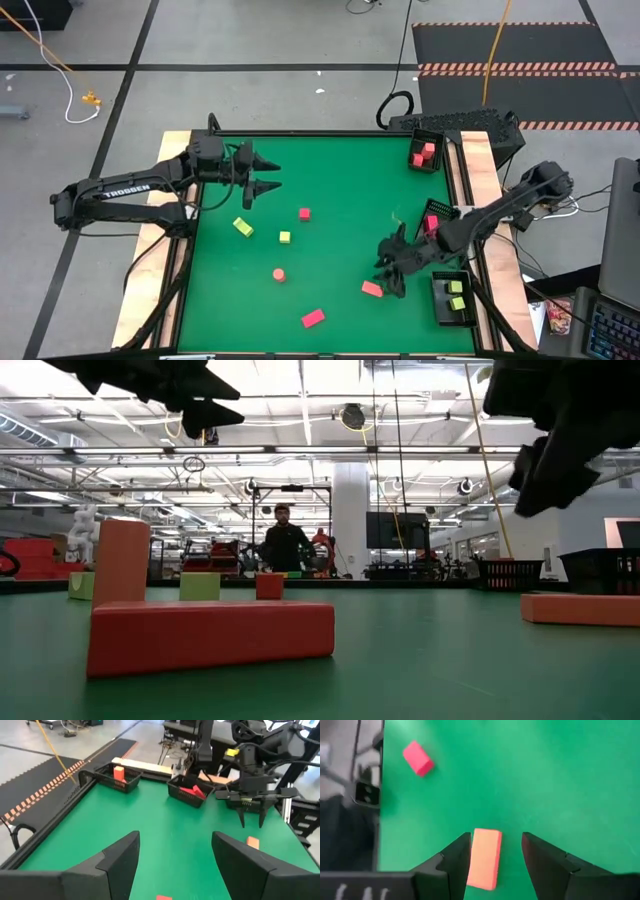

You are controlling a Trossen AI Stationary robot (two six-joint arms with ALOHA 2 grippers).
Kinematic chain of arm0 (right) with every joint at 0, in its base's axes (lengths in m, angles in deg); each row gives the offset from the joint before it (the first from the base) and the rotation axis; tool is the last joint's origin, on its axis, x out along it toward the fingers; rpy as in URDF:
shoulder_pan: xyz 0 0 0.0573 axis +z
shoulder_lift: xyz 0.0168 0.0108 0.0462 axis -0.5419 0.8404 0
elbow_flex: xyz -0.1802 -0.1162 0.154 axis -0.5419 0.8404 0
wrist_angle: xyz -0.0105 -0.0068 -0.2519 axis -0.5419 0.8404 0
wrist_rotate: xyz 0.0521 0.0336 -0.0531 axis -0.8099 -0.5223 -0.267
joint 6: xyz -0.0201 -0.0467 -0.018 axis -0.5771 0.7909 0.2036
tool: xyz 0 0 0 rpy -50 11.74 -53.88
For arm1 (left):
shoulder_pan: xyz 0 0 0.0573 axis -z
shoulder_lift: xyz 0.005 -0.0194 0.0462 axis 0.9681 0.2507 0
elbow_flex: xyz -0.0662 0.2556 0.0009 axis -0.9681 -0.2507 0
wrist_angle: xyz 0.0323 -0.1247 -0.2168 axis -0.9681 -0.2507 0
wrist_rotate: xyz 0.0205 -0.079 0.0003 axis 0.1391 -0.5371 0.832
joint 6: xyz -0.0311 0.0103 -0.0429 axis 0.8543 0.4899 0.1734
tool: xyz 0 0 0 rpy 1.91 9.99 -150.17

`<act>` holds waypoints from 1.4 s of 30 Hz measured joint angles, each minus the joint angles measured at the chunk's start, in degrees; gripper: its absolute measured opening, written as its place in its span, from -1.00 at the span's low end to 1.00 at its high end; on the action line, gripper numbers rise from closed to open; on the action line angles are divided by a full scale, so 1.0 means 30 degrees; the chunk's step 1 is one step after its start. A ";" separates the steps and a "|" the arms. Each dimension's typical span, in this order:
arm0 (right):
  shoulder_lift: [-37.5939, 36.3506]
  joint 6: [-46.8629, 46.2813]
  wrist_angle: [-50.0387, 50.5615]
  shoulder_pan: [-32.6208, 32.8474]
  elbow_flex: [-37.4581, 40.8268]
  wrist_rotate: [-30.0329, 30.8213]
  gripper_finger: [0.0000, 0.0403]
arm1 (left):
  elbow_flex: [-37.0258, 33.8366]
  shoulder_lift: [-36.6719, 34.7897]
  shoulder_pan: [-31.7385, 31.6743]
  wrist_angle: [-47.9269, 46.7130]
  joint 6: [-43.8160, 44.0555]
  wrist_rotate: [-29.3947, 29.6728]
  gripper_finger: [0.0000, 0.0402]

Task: Sort & place blocks by color
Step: Put the right orange block into the top right black bin

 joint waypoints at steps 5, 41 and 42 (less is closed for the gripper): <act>0.2633 0.1519 0.0635 0.0984 -0.1336 0.0036 -0.16 | -0.0001 0.0000 0.0301 -0.0307 -0.0023 -0.0006 0.25; 0.6785 0.0166 0.5318 0.3577 -0.6372 0.4432 -0.16 | 0.0002 0.0000 0.1934 -0.2995 0.0352 0.1488 0.25; 0.6926 -0.0154 0.5424 0.3587 -0.6372 0.4408 -0.16 | 0.0003 0.0000 0.1934 -0.2995 0.0358 0.1502 0.25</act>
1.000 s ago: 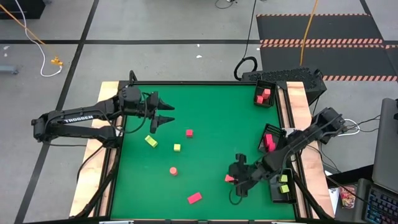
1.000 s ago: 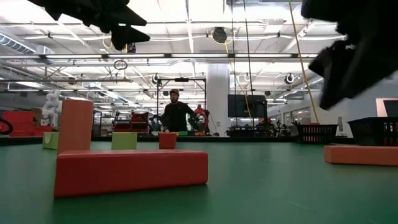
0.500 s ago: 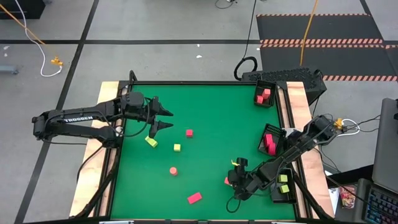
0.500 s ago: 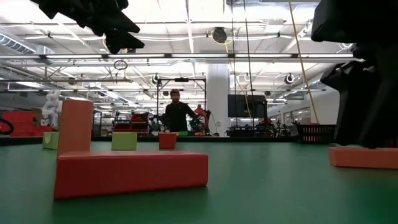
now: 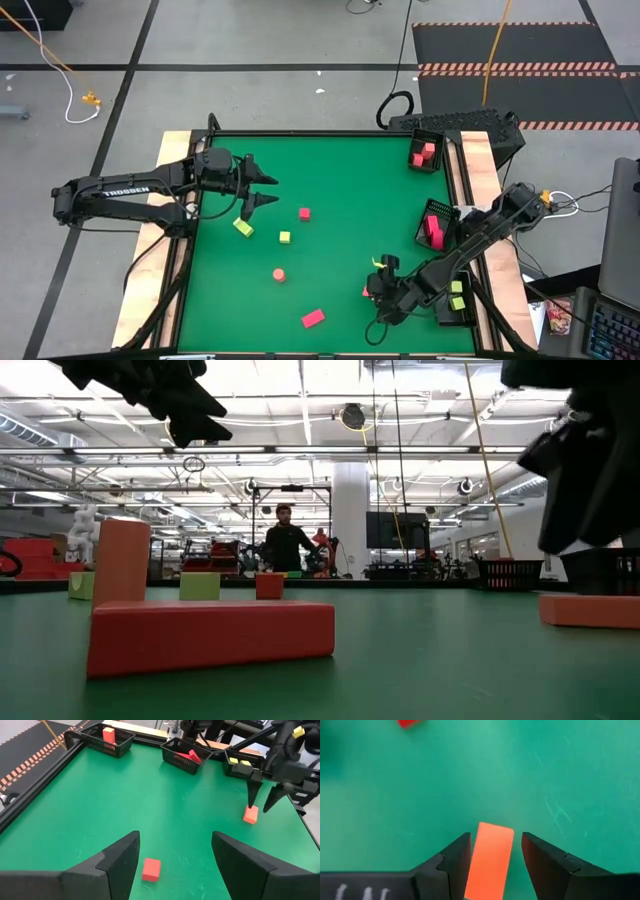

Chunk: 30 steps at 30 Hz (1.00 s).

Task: Sort & place blocks by color
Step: Put the right orange block into the top right black bin

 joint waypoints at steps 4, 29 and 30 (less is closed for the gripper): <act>0.0363 -0.0845 0.0814 0.0117 0.0007 -0.0023 -0.16 | 0.0002 0.0000 0.0000 0.0007 0.0005 0.0007 0.25; -0.0820 0.2246 0.2990 -0.1613 0.0050 0.1029 -0.77 | 0.0003 0.0000 -0.0007 0.0410 -0.0097 0.0730 0.25; -0.1301 0.2973 0.3407 -0.2072 0.0051 0.0947 -0.77 | -0.0004 0.0006 -0.0007 0.0440 -0.0097 0.0748 0.25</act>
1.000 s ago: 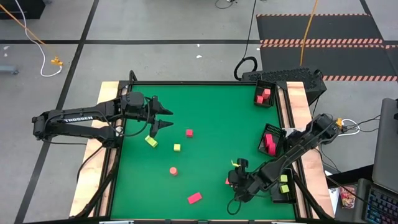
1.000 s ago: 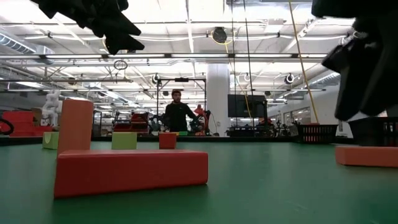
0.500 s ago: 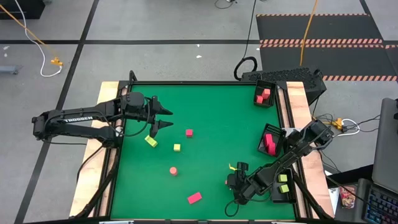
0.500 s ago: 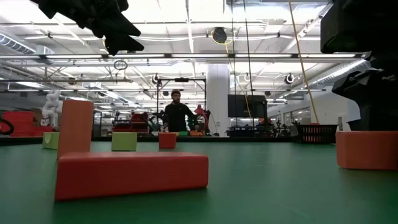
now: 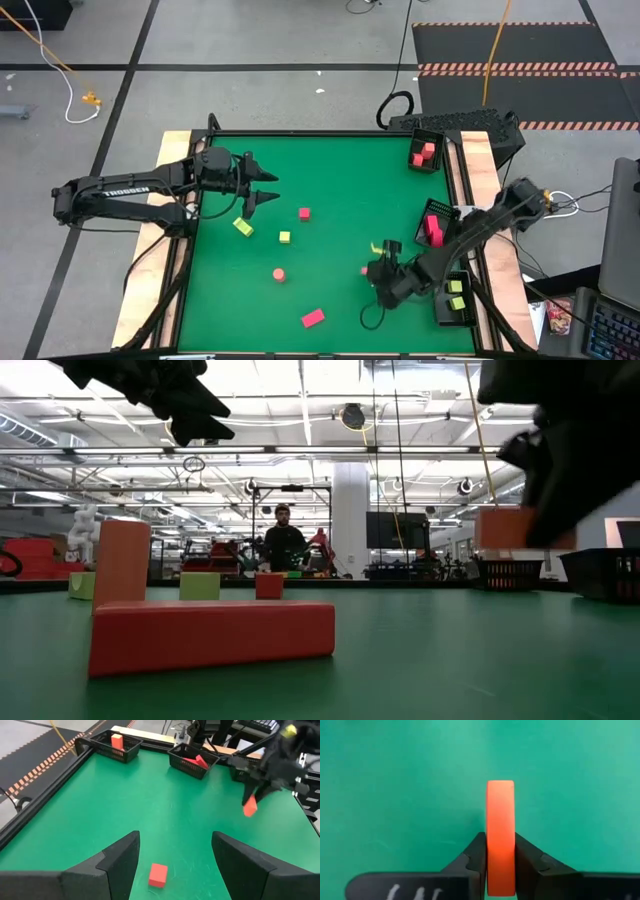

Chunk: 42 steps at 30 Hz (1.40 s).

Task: Sort & place blocks by color
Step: Put the right orange block into the top right black bin

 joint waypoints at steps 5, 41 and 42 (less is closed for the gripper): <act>-0.2847 0.4350 0.2523 -0.3494 -0.0007 0.1641 -0.74 | 0.0002 0.0001 -0.0030 0.0415 -0.0015 0.0316 0.25; -0.6649 1.0345 0.2576 -2.8091 0.2586 -0.4182 -0.16 | 0.0006 -0.0006 -0.0058 0.0673 0.0183 0.3608 0.25; -0.6649 1.0319 0.2583 -2.8090 0.2586 -0.3902 -0.10 | 0.0003 -0.0006 -0.0058 0.0525 0.0240 0.3609 0.25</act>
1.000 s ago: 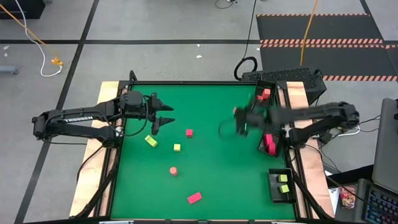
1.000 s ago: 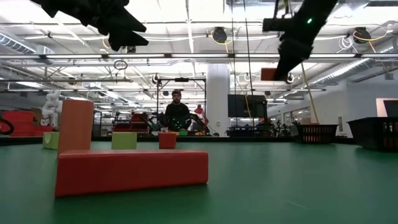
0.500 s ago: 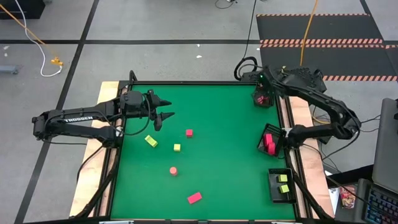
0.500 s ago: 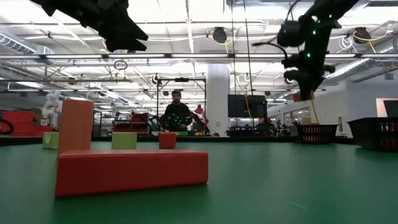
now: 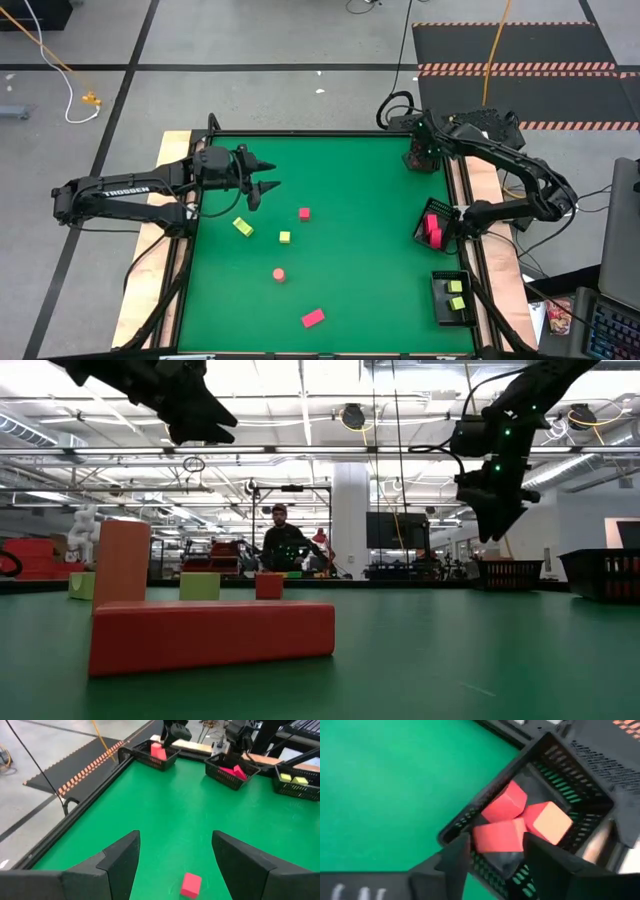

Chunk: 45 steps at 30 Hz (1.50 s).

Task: Sort & place blocks by color
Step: Put the right orange block into the top right black bin, then put the left yellow block into the bottom right black bin

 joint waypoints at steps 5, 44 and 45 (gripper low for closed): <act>0.0000 -0.0879 -0.0277 -0.0004 0.0000 -0.1727 0.12 | 0.0000 0.0000 0.0000 -0.1624 0.0750 -0.0018 0.25; 0.0000 0.1090 -1.1460 1.7412 0.0000 -0.3962 0.11 | -0.0004 0.6972 0.3689 -1.2796 0.4415 -0.1628 0.25; 0.0000 0.1186 -1.1460 1.7443 0.0000 -0.3967 0.11 | -0.0004 0.6972 0.3914 -1.2796 0.3634 -0.1469 0.25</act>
